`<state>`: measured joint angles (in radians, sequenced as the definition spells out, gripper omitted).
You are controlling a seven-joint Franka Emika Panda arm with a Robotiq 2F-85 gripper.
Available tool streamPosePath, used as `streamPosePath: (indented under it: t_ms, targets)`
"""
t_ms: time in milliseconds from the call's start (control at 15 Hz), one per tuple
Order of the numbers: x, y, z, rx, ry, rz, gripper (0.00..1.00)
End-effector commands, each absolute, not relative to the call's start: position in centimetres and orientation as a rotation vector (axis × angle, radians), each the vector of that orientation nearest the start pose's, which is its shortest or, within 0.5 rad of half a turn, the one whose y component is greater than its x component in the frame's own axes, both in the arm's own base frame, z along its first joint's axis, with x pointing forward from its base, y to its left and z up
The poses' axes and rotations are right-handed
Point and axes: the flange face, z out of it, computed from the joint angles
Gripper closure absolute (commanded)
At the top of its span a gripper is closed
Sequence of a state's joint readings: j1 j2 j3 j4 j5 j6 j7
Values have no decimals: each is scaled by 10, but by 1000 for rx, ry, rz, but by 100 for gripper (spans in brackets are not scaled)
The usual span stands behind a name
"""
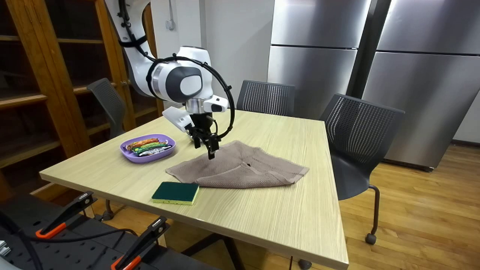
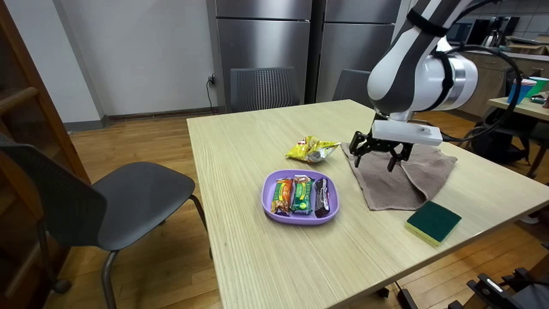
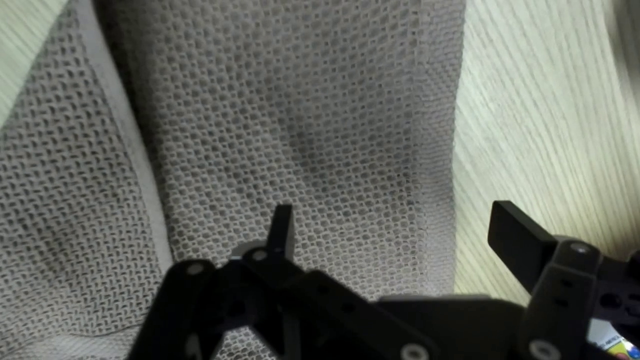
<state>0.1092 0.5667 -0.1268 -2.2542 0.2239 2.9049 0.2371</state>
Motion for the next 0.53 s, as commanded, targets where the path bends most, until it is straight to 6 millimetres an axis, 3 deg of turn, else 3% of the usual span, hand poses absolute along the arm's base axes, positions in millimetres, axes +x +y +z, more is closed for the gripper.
streamPosePath:
  t_ms: [0, 467]
  targets:
    - [549, -26, 118, -3080, 712, -117, 0]
    - [567, -23, 113, -3119, 726, -92, 0]
